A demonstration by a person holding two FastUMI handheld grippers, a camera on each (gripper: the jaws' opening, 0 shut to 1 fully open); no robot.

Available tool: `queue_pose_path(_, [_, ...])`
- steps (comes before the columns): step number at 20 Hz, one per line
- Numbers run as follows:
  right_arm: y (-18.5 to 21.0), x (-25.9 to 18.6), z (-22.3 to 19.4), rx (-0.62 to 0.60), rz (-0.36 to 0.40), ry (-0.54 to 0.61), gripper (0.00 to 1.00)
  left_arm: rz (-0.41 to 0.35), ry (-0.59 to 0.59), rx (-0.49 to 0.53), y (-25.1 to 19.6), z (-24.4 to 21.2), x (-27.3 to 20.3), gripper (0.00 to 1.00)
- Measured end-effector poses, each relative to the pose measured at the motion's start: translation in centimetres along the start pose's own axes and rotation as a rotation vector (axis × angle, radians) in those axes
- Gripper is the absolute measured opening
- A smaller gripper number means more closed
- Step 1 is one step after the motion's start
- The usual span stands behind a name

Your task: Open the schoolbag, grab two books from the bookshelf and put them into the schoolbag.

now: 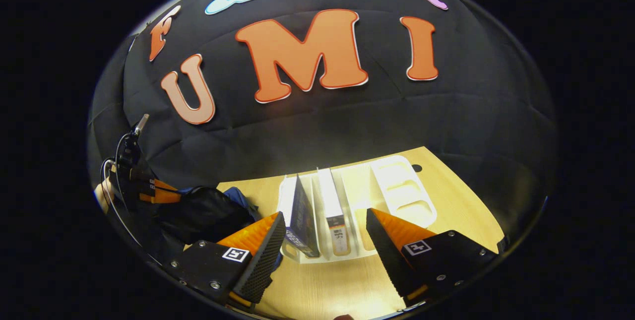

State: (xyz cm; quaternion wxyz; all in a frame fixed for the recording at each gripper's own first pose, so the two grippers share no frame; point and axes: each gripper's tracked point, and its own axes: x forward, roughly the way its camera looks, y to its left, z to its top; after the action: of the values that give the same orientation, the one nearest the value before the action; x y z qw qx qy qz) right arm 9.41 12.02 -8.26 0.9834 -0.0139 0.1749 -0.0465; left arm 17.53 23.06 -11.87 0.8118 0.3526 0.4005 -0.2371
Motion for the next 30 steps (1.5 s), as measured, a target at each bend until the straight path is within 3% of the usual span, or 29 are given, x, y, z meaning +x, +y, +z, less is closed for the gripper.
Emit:
queue_pose_path(3, [1.4, 1.9, 1.6, -0.081, -0.022, 0.095, 0.97, -0.031, -0.020, -0.015, -0.2, -0.2, 0.6, 0.01])
queue_pose_path(10, [6.6, 7.8, 2.9, -0.174, 0.032, 0.410, 0.97, -0.111, -0.044, -0.095, -0.9, -1.8, 2.6, 0.01])
queue_pose_path(13, [8.0, 10.1, 1.3, -0.155, 0.049, 0.548, 0.97, -0.123, -0.074, -0.126, -0.7, -2.0, 2.6, 0.01])
queue_pose_path(17, [6.5, 12.3, -2.1, -0.177, -0.035, 0.726, 0.97, -0.139, -0.083, -0.140, -0.8, -3.2, 2.7, 0.00])
queue_pose_path(24, [6.5, 15.5, -6.1, -0.215, -0.081, 0.865, 0.97, -0.178, -0.069, -0.137, -1.3, -4.0, 3.7, 0.00])
queue_pose_path(28, [5.2, 16.6, -7.9, -0.229, -0.119, 0.899, 0.81, -0.169, -0.055, -0.126, -0.9, -4.1, 3.8, 0.00])
queue_pose_path(29, [4.7, 16.7, -8.2, -0.221, -0.141, 0.905, 0.66, -0.165, -0.048, -0.125, -0.9, -4.3, 3.8, 0.00])
queue_pose_path(30, [4.3, 17.1, -8.3, -0.205, -0.153, 0.903, 0.59, -0.162, -0.044, -0.124, -1.0, -4.3, 3.8, 0.00])
